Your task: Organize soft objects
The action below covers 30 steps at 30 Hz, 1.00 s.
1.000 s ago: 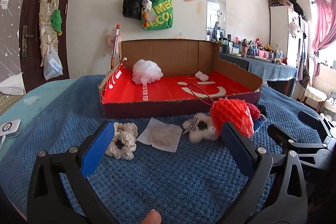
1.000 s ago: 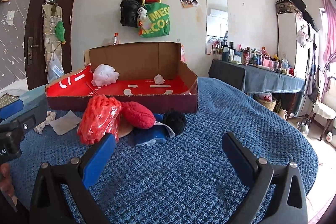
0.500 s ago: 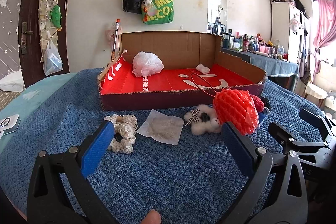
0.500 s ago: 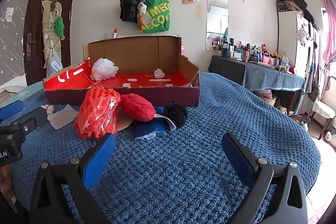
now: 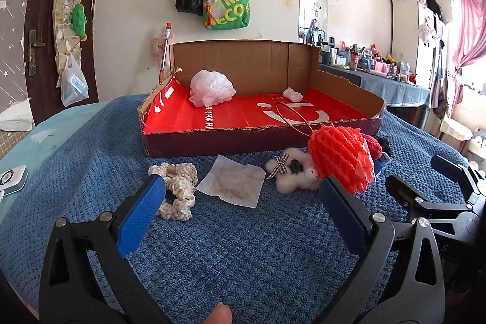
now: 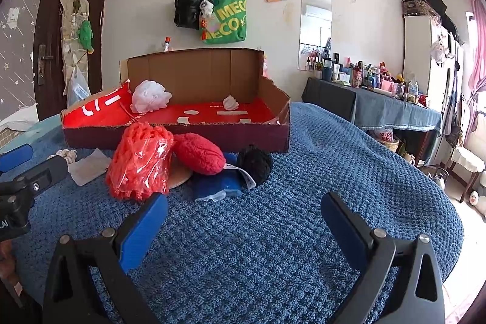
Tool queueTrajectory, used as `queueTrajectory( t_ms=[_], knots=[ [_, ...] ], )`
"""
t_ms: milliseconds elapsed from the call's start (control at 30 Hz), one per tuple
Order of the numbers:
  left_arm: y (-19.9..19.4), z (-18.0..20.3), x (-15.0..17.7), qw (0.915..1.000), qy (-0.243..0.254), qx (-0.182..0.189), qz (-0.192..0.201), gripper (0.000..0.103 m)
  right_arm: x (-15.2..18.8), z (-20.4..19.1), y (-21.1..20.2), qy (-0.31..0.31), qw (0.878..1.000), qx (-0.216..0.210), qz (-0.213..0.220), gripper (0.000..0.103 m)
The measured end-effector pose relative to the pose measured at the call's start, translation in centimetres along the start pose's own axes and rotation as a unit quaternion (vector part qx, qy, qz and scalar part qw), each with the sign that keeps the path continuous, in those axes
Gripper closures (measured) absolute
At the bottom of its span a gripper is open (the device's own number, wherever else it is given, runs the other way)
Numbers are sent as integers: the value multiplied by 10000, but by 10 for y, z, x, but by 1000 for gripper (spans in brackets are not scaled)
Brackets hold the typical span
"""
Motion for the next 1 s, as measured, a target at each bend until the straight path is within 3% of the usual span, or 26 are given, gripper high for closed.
queueTrajectory(
  t_ms=[433, 700, 867, 1000],
  knots=[
    [10, -13, -16, 9995, -70, 146, -267, 0, -28, -7, 1, -237, 9997, -66, -43, 0],
    [30, -20, -21, 9953, -59, 541, -796, 0, -47, -8, 22, -98, 9945, -861, -595, 0],
    [40, -32, -24, 9929, 62, 577, -1040, 0, -56, -3, 39, 125, 9870, -1287, -952, 0],
    [46, -41, -24, 9909, 216, 544, -1216, 0, -58, 9, 51, 209, 9863, -1181, -1136, 0]
  ],
)
Point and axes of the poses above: each gripper's, at about its wrist camera, not at the fingertips, and y roughly the way its jaws point, z to its right, x to its underside, the point moved 8 cm from there along y, roughly the way its jaws point, and after that the axes turned 2 degrees about -z, right-handed, at the moved point
